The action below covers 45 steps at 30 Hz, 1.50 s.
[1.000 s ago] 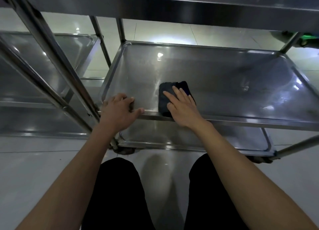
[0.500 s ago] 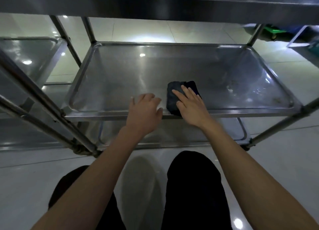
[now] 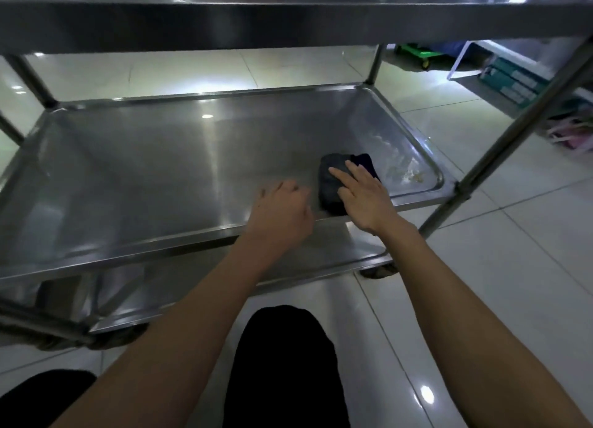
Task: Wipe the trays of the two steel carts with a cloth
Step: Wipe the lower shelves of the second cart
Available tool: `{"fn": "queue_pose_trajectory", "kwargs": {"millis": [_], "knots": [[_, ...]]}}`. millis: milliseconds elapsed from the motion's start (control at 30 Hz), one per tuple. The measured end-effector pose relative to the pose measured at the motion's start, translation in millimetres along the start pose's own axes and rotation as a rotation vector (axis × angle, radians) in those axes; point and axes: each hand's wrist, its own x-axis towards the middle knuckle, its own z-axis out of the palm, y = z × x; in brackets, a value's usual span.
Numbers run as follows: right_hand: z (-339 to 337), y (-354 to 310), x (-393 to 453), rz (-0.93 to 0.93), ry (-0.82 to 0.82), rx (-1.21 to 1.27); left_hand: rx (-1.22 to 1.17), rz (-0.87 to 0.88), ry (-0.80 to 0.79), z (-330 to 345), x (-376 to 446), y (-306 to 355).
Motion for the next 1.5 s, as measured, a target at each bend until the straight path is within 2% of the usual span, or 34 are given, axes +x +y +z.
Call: {"fn": "queue_pose_trajectory", "kwargs": {"millis": [100,200,367,633,800,967,1167,1333,1500], "knots": [[-14.4,38.0,4.1,0.073,0.021,-0.006,-0.007,0.008,-0.026,7.4,23.9,34.5],[-27.6,69.1,7.2,0.114,0.052,0.012,0.066,-0.060,-0.106,21.2,33.1,54.7],[-50.2,115.3,12.9,0.238,0.086,-0.025,0.135,-0.056,-0.017,35.6,29.9,55.3],[-46.6,108.9,17.7,0.272,0.036,-0.004,0.044,-0.011,0.001,37.7,22.1,43.8],[-37.0,77.2,25.1,0.204,-0.032,0.020,-0.039,0.081,-0.019,25.2,14.5,18.5],[-19.2,26.1,42.5,0.134,-0.090,-0.004,0.000,-0.130,0.120,3.8,-11.2,-50.1],[27.5,-93.8,76.9,-0.112,-0.194,0.008,0.058,-0.303,0.102,-16.8,-47.4,-113.3],[74.5,-206.0,92.4,-0.321,-0.264,0.026,0.049,-0.294,0.086,-15.1,-68.8,-134.9],[79.6,-209.8,101.4,-0.362,-0.282,0.030,0.039,-0.302,0.118,-14.2,-75.9,-134.2]]}}
